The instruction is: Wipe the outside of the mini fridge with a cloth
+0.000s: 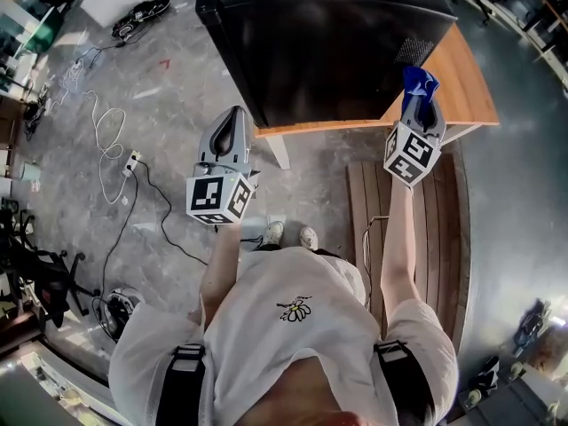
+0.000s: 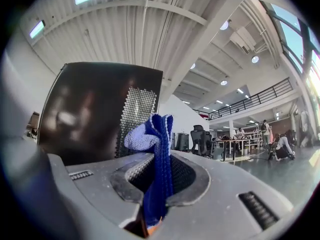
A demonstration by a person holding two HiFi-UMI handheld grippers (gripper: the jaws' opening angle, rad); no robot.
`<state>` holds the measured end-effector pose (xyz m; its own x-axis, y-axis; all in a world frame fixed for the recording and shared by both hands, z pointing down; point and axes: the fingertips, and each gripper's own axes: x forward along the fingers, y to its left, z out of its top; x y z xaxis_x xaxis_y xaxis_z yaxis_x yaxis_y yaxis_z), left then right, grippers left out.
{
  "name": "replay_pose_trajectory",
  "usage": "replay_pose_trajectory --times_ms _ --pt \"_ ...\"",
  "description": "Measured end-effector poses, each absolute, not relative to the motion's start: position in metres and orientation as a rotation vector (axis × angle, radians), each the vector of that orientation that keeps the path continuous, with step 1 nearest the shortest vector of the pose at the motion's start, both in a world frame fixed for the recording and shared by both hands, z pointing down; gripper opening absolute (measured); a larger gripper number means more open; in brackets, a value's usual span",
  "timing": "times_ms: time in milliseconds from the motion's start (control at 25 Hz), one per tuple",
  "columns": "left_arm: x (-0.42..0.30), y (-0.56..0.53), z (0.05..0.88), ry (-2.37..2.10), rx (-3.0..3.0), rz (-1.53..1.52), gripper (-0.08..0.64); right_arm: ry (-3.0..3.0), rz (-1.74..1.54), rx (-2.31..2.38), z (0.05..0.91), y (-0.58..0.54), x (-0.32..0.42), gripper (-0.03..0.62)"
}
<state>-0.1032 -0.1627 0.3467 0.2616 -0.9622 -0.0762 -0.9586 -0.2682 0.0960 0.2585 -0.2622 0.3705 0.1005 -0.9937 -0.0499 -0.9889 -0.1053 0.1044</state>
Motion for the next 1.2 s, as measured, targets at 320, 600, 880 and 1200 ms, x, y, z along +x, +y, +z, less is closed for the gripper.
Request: replay_pose_trajectory --times_ms 320,600,880,1200 --pt "-0.126 -0.160 0.345 -1.908 2.475 -0.237 0.005 -2.251 -0.230 2.166 0.361 -0.215 0.188 0.061" --pt "-0.128 -0.154 0.354 -1.911 2.528 -0.248 0.005 -2.481 -0.105 1.966 0.375 -0.207 0.090 0.062" --pt "-0.149 -0.150 0.380 -1.936 2.506 -0.173 0.005 -2.673 -0.100 1.651 0.390 -0.208 -0.043 0.063" --pt "-0.195 -0.150 0.393 -2.044 2.386 -0.160 0.005 -2.693 -0.157 1.448 0.413 -0.217 -0.124 0.061"
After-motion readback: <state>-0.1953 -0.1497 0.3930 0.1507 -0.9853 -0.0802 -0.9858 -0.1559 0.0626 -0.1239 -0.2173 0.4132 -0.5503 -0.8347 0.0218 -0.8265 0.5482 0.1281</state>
